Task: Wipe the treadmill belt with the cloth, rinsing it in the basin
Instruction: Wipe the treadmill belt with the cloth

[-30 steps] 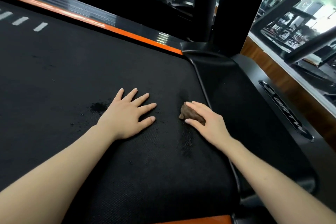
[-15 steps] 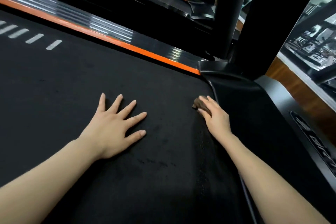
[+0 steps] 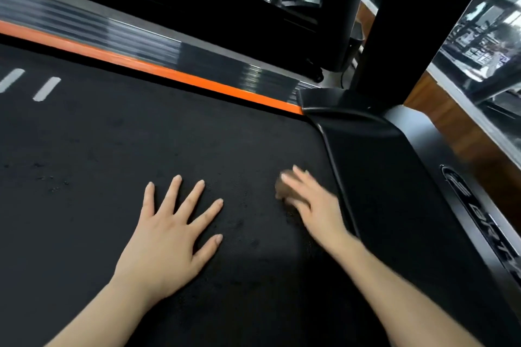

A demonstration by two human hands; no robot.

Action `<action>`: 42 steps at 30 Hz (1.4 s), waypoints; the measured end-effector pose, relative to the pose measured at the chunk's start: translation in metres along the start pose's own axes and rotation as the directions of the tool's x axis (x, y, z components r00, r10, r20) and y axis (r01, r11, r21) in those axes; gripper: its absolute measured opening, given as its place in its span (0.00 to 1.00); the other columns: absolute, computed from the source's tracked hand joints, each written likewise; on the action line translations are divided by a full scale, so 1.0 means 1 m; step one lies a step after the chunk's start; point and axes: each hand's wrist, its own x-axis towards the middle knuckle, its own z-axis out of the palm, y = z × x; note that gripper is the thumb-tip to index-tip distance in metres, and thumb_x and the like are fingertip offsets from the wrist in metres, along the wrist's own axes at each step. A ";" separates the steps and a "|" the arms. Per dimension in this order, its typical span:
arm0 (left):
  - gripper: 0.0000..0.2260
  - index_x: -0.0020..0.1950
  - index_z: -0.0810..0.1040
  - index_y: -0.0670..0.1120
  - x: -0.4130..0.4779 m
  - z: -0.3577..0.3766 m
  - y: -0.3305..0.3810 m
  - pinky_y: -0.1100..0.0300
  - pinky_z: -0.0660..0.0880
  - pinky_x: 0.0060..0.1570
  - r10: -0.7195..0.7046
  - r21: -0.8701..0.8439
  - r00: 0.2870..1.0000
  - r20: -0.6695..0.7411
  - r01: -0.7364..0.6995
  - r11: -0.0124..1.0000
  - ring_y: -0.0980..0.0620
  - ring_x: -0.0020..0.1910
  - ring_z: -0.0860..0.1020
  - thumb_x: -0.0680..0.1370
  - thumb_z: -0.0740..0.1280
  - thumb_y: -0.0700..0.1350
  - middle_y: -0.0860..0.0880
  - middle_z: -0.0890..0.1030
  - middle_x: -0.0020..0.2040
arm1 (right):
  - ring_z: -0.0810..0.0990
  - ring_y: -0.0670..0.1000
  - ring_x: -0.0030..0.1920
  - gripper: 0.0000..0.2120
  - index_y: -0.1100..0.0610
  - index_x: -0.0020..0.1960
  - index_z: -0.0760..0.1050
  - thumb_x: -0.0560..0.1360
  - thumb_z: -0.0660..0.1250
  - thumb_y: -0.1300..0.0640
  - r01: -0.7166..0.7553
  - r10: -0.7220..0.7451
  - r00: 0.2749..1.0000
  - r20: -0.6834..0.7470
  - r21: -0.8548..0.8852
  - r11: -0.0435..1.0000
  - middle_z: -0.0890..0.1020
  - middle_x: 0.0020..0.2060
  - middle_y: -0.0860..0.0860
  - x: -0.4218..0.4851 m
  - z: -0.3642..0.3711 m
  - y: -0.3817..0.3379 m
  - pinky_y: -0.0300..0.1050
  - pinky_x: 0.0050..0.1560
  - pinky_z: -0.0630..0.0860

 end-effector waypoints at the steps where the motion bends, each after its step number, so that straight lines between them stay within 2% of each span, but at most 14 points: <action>1: 0.26 0.70 0.71 0.55 0.000 0.000 -0.001 0.34 0.56 0.65 0.004 -0.005 1.000 -0.005 -0.004 1.000 0.35 0.71 0.64 0.78 0.50 0.64 0.44 0.70 0.70 | 0.62 0.54 0.72 0.25 0.47 0.68 0.70 0.74 0.68 0.63 -0.032 0.032 0.999 0.009 -0.019 0.999 0.66 0.71 0.48 0.032 0.001 0.008 0.52 0.74 0.58; 4: 0.25 0.70 0.71 0.56 0.000 -0.004 -0.003 0.35 0.56 0.66 0.003 -0.033 1.000 -0.001 -0.003 0.999 0.36 0.71 0.64 0.77 0.52 0.64 0.45 0.70 0.71 | 0.62 0.55 0.73 0.21 0.48 0.68 0.70 0.77 0.66 0.59 -0.167 0.166 0.985 -0.046 -0.012 0.986 0.66 0.72 0.51 0.116 0.007 0.023 0.49 0.73 0.58; 7: 0.25 0.70 0.70 0.57 0.000 -0.006 -0.004 0.36 0.55 0.66 0.012 -0.043 1.000 0.012 -0.012 0.999 0.37 0.72 0.63 0.77 0.52 0.65 0.45 0.69 0.71 | 0.62 0.55 0.73 0.20 0.44 0.69 0.69 0.78 0.64 0.55 -0.203 0.198 0.976 -0.089 -0.051 0.978 0.64 0.73 0.48 0.114 0.018 0.015 0.55 0.71 0.60; 10: 0.25 0.70 0.70 0.57 0.000 -0.005 -0.004 0.36 0.54 0.67 0.019 -0.039 1.000 0.009 -0.019 0.999 0.37 0.72 0.62 0.77 0.52 0.65 0.45 0.69 0.71 | 0.63 0.59 0.72 0.23 0.46 0.69 0.68 0.76 0.66 0.58 -0.005 0.006 0.999 -0.034 0.027 1.000 0.67 0.71 0.51 0.032 0.023 -0.014 0.60 0.71 0.61; 14: 0.25 0.70 0.70 0.57 0.000 -0.007 -0.003 0.36 0.54 0.67 0.017 -0.046 1.000 0.014 -0.016 0.999 0.37 0.72 0.62 0.77 0.51 0.65 0.45 0.69 0.71 | 0.65 0.57 0.70 0.25 0.51 0.68 0.71 0.72 0.67 0.64 0.283 -0.288 0.952 0.108 0.055 0.957 0.68 0.69 0.52 -0.010 0.013 -0.016 0.47 0.72 0.59; 17: 0.25 0.70 0.70 0.57 -0.001 -0.005 -0.004 0.36 0.54 0.67 0.020 -0.050 1.000 -0.004 -0.020 0.999 0.37 0.72 0.62 0.77 0.51 0.65 0.45 0.69 0.71 | 0.66 0.55 0.71 0.23 0.50 0.68 0.71 0.74 0.68 0.62 0.021 -0.020 1.000 0.021 -0.019 1.000 0.68 0.71 0.53 0.071 0.008 0.015 0.52 0.72 0.59; 19: 0.25 0.70 0.70 0.57 -0.001 -0.004 -0.002 0.36 0.54 0.68 0.015 -0.055 1.000 -0.025 -0.016 0.998 0.37 0.72 0.62 0.77 0.52 0.65 0.45 0.69 0.71 | 0.66 0.56 0.71 0.21 0.48 0.68 0.72 0.76 0.66 0.58 -0.254 0.254 0.957 -0.143 0.014 0.967 0.67 0.71 0.52 0.118 0.008 0.024 0.52 0.71 0.61; 21: 0.25 0.70 0.71 0.57 0.000 -0.003 -0.002 0.36 0.54 0.67 0.010 -0.049 0.999 -0.038 -0.012 0.999 0.37 0.72 0.63 0.76 0.52 0.65 0.45 0.69 0.71 | 0.66 0.58 0.70 0.19 0.48 0.67 0.72 0.77 0.64 0.57 -0.369 0.362 0.904 -0.229 0.011 0.929 0.66 0.72 0.51 0.130 0.018 0.007 0.52 0.69 0.62; 24: 0.25 0.70 0.71 0.58 0.001 -0.003 -0.003 0.36 0.54 0.68 0.009 -0.054 0.999 -0.041 -0.012 0.998 0.37 0.72 0.63 0.76 0.52 0.65 0.45 0.69 0.71 | 0.67 0.60 0.69 0.20 0.51 0.67 0.73 0.76 0.65 0.60 -0.107 0.102 0.987 -0.126 -0.032 0.994 0.67 0.71 0.54 0.097 0.043 -0.043 0.53 0.67 0.63; 28: 0.25 0.70 0.70 0.58 -0.001 -0.004 -0.002 0.37 0.54 0.68 0.003 -0.046 1.000 -0.027 -0.004 0.999 0.38 0.72 0.62 0.77 0.51 0.65 0.46 0.69 0.71 | 0.64 0.57 0.72 0.22 0.49 0.68 0.71 0.76 0.64 0.64 0.163 -0.162 0.986 0.028 -0.010 0.987 0.66 0.72 0.52 0.089 0.041 -0.044 0.51 0.73 0.58; 31: 0.25 0.70 0.69 0.59 -0.001 -0.005 -0.001 0.37 0.54 0.68 -0.003 -0.038 1.000 -0.019 0.002 0.999 0.38 0.73 0.62 0.77 0.51 0.65 0.46 0.69 0.72 | 0.70 0.58 0.67 0.20 0.49 0.67 0.73 0.76 0.65 0.62 -0.131 0.124 0.984 -0.126 -0.048 0.990 0.70 0.70 0.52 0.135 0.030 0.001 0.50 0.68 0.65; 34: 0.25 0.70 0.69 0.59 0.000 -0.004 0.000 0.37 0.53 0.68 -0.018 -0.027 1.000 -0.023 0.017 0.999 0.38 0.73 0.62 0.77 0.51 0.66 0.46 0.69 0.72 | 0.72 0.59 0.62 0.17 0.48 0.66 0.73 0.78 0.62 0.57 -0.430 0.410 0.867 -0.283 -0.010 0.903 0.71 0.68 0.51 0.159 0.043 -0.008 0.50 0.60 0.68; 39: 0.25 0.71 0.67 0.60 -0.001 -0.004 -0.001 0.38 0.52 0.68 -0.011 0.002 1.000 -0.010 0.011 1.000 0.39 0.73 0.61 0.77 0.49 0.66 0.47 0.67 0.73 | 0.68 0.57 0.68 0.18 0.46 0.68 0.71 0.79 0.62 0.56 -0.080 0.076 0.994 -0.083 -0.051 0.995 0.67 0.72 0.50 0.156 0.074 -0.057 0.47 0.66 0.64; 42: 0.25 0.72 0.66 0.61 -0.002 -0.004 -0.003 0.38 0.51 0.69 -0.018 -0.007 1.000 -0.010 0.018 1.000 0.40 0.74 0.59 0.78 0.47 0.67 0.47 0.66 0.73 | 0.72 0.54 0.65 0.19 0.44 0.67 0.72 0.77 0.64 0.54 -0.095 0.084 0.992 -0.097 -0.112 0.989 0.70 0.70 0.46 0.158 0.046 -0.016 0.42 0.61 0.66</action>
